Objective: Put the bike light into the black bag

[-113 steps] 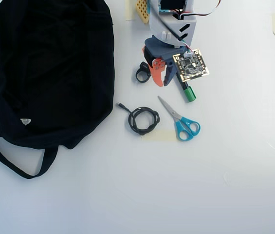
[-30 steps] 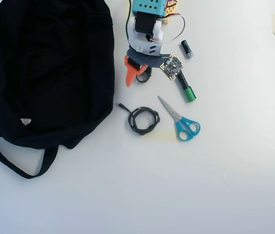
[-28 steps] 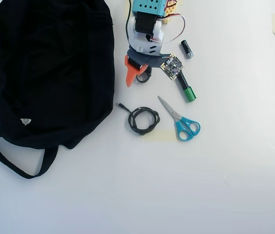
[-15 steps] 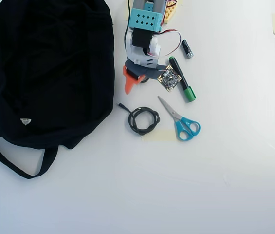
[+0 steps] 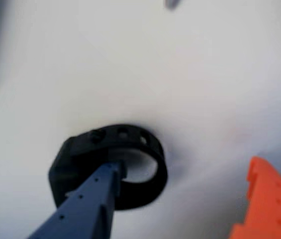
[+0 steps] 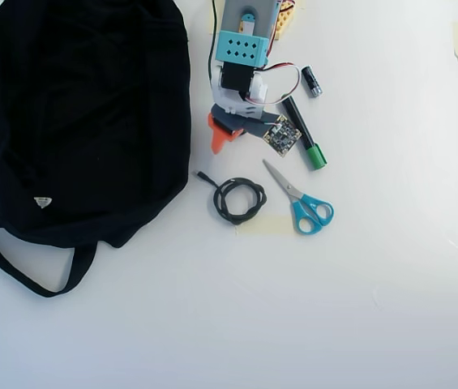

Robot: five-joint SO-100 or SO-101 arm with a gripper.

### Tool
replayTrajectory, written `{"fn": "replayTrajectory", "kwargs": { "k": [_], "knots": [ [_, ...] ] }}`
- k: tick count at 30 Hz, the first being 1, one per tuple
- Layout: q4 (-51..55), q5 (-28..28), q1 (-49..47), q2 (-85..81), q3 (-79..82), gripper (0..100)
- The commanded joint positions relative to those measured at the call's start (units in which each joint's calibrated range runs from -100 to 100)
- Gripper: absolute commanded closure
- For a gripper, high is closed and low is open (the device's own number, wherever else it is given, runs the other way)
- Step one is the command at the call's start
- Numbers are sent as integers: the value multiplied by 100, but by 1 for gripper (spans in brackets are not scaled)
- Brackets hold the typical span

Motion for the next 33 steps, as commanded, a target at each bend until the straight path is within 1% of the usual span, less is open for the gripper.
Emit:
{"fn": "replayTrajectory", "kwargs": {
  "k": [1, 5, 11, 14, 23, 25, 27, 30, 33],
  "knots": [
    [14, 8, -45, -21, 181, 69],
    [14, 8, -60, -21, 280, 71],
    [6, 18, -68, -37, 280, 91],
    [6, 23, -75, -71, 262, 98],
    [14, -55, -172, -154, 109, 98],
    [14, -255, -247, -162, -26, 98],
    [31, -606, -397, -228, -197, 98],
    [92, -1067, -576, -635, -304, 98],
    [92, -1366, -711, -1199, -232, 98]
  ]
}}
